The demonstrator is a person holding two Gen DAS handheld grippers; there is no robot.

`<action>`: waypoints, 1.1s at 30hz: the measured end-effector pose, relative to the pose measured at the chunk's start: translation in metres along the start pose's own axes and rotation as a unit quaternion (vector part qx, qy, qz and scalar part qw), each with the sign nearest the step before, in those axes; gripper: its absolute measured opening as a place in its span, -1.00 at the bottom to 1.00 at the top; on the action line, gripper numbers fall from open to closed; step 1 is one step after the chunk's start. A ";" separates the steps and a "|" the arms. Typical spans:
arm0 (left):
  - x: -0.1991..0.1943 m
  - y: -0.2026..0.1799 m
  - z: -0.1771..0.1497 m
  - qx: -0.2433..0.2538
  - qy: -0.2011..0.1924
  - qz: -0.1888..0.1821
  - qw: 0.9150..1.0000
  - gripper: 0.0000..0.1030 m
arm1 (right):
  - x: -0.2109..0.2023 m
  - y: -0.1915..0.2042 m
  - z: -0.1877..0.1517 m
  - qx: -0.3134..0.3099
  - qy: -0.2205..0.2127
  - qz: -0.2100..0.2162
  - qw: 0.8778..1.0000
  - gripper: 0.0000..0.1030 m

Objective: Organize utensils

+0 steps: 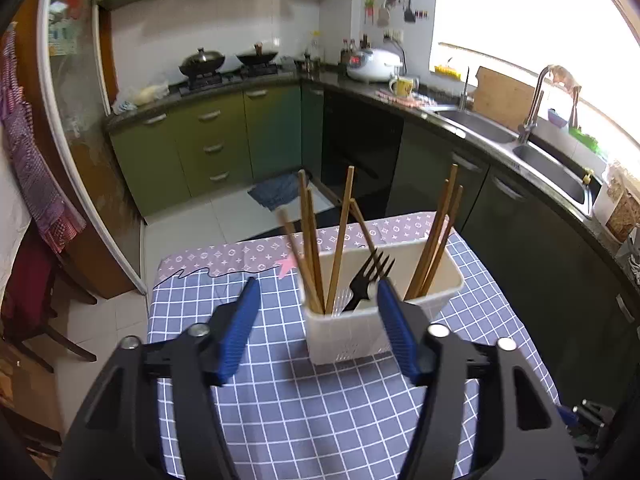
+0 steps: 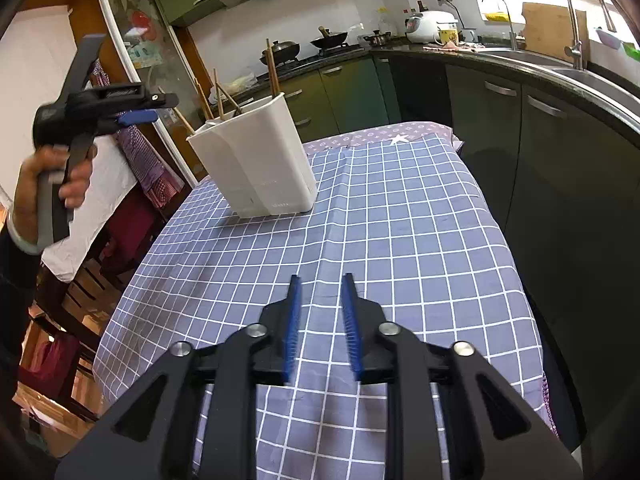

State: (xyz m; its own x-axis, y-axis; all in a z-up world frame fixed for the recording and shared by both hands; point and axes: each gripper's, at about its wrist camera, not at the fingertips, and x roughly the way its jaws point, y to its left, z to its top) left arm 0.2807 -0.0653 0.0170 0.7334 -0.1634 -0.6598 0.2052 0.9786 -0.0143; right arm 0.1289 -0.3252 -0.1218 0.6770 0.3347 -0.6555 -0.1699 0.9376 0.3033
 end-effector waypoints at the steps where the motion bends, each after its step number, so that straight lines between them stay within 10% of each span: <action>1: -0.008 0.002 -0.009 0.002 -0.010 -0.002 1.000 0.29 | -0.001 0.002 0.000 -0.002 -0.001 -0.001 1.000 -0.45; 5: -0.044 0.019 -0.046 -0.009 -0.044 -0.005 0.999 0.76 | -0.006 0.009 -0.001 -0.013 -0.005 -0.002 1.000 -0.10; 10: -0.089 0.040 -0.104 -0.036 -0.049 0.017 0.998 0.87 | -0.020 0.027 -0.003 -0.040 -0.037 -0.009 0.998 0.90; 20: -0.169 0.030 -0.184 -0.031 -0.089 0.073 0.993 0.87 | -0.056 0.062 -0.014 -0.087 -0.079 -0.039 0.992 0.91; 33: -0.196 0.010 -0.198 -0.051 -0.112 0.059 0.991 0.87 | -0.112 0.085 -0.038 -0.111 -0.114 -0.058 0.986 0.91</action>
State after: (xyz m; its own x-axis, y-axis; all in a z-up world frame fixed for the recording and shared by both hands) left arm 0.0104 0.0013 -0.0029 0.8765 -0.0596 -0.4777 0.0515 0.9982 -0.0300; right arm 0.0114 -0.2800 -0.0487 0.8399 0.2187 -0.4967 -0.2179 0.9741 0.0605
